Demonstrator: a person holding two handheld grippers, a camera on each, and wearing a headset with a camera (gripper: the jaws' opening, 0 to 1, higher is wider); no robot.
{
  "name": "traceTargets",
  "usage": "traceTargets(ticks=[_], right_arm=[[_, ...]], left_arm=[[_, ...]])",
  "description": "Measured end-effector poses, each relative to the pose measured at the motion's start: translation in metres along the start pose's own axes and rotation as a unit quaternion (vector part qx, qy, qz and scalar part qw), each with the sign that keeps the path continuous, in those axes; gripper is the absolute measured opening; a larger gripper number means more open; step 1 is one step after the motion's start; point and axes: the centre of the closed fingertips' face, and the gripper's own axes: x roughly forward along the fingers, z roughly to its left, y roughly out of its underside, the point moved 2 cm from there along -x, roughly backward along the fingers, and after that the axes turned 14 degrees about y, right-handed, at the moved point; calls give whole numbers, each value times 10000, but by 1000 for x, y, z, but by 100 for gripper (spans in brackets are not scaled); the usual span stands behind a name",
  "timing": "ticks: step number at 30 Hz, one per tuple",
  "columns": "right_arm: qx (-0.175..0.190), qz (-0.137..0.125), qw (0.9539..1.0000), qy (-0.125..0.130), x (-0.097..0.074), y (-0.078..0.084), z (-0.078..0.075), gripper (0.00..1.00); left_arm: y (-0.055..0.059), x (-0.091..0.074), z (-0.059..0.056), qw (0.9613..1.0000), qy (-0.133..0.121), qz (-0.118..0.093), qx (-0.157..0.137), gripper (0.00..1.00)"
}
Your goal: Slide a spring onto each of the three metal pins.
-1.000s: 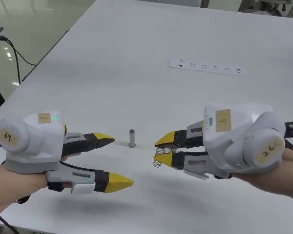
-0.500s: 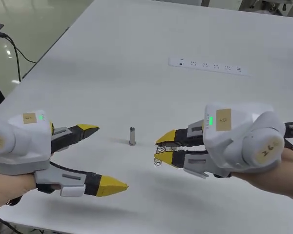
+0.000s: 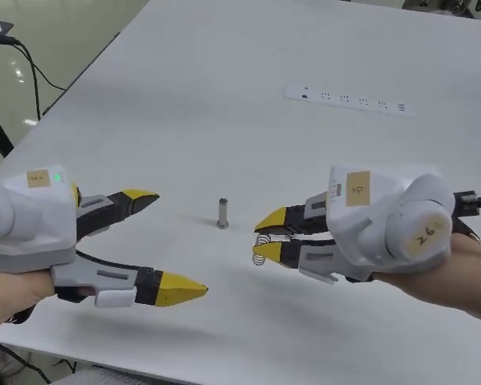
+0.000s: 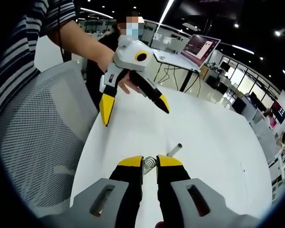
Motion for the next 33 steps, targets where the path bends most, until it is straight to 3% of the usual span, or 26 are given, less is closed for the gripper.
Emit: traceTargets(ticks=[14,23,33], right_arm=[[-2,51,10000,16,23,-1,-12,8],[-7,48,10000,65,28,-1,-17,8],[57,60,9998,182,35,-4,-36,8]], left_arm=[[3,-4,0,9999,-72,-56,-61,98],[5,-4,0,9999,-91,-53,-92,98],[0,-3,0,9999,-80,-100,-82,98]])
